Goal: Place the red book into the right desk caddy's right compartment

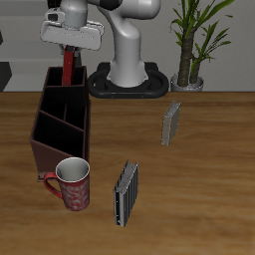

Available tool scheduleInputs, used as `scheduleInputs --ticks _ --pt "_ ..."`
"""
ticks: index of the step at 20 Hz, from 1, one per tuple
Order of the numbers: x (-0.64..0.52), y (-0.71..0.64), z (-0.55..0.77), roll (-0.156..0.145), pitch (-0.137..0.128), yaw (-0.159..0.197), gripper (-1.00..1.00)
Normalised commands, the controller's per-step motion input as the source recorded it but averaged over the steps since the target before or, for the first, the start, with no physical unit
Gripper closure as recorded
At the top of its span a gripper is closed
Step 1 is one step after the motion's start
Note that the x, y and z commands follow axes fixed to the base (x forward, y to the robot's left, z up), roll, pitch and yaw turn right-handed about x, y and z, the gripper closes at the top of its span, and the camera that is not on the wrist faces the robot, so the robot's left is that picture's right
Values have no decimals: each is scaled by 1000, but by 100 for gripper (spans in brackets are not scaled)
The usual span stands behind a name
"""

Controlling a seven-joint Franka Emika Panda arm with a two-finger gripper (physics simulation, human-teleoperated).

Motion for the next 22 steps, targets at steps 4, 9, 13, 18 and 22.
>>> scheduleInputs --ticks 4,9,13,18,22 --pt "55 12 -129 15 25 -8 100" --pt "120 -39 -240 -10 39 -6 100" --pt "108 12 -346 5 65 -8 100" --pt "-25 52 -280 7 45 -7 100" --pt "-100 26 -197 31 70 -36 100"
